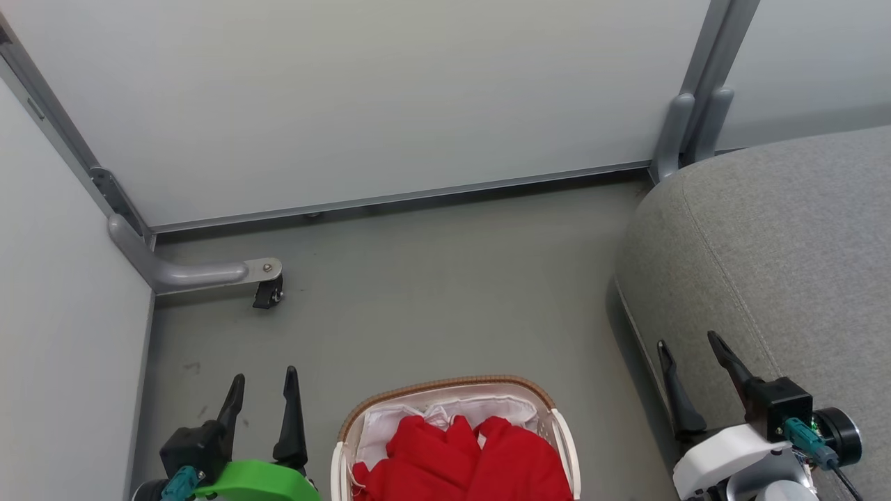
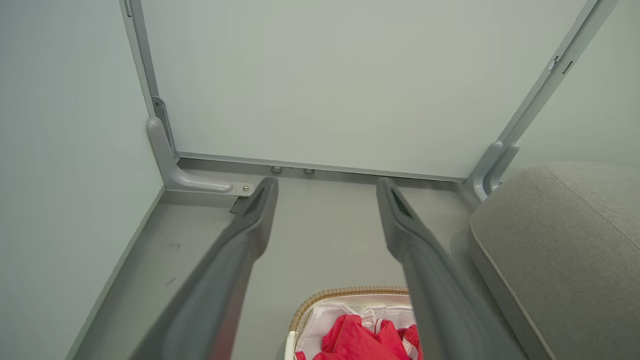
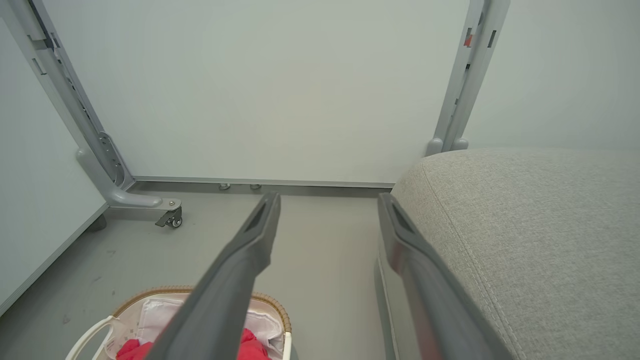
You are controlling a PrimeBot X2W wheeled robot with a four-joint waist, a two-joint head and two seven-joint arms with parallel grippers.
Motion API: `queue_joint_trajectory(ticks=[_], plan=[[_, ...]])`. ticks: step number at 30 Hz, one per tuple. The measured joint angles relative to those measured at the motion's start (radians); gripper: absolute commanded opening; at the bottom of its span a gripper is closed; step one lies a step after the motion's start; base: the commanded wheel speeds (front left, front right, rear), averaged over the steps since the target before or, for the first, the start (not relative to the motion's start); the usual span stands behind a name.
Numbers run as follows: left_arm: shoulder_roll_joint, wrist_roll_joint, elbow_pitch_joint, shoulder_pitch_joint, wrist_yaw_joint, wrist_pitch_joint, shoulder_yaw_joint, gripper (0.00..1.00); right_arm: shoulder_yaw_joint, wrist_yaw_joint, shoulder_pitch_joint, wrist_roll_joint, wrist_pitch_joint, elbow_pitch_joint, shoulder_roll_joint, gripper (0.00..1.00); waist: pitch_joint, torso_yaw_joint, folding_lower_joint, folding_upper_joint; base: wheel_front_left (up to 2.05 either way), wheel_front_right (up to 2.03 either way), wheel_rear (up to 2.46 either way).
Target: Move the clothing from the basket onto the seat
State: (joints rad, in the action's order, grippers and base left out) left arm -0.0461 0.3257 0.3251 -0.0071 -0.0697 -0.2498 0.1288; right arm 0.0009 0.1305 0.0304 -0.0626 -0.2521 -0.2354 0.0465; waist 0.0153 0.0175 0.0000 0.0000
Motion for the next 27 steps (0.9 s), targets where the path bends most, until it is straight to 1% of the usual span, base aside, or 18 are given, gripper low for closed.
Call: queue_joint_trajectory(ticks=[7,27], plan=[[0.0,-0.031,0.006,0.0,0.004,-0.015,0.003,1.0,0.003,0.0,0.0,0.044,-0.01,0.002,0.001,1.0,0.003,0.001,0.0,0.0,0.0,0.0,0.0],[-0.001,-0.029,0.016,0.0,0.005,-0.015,0.004,1.0,-0.001,0.0,0.0,0.044,-0.01,0.005,0.001,1.0,0.008,-0.002,0.0,0.0,0.0,0.0,0.0]])
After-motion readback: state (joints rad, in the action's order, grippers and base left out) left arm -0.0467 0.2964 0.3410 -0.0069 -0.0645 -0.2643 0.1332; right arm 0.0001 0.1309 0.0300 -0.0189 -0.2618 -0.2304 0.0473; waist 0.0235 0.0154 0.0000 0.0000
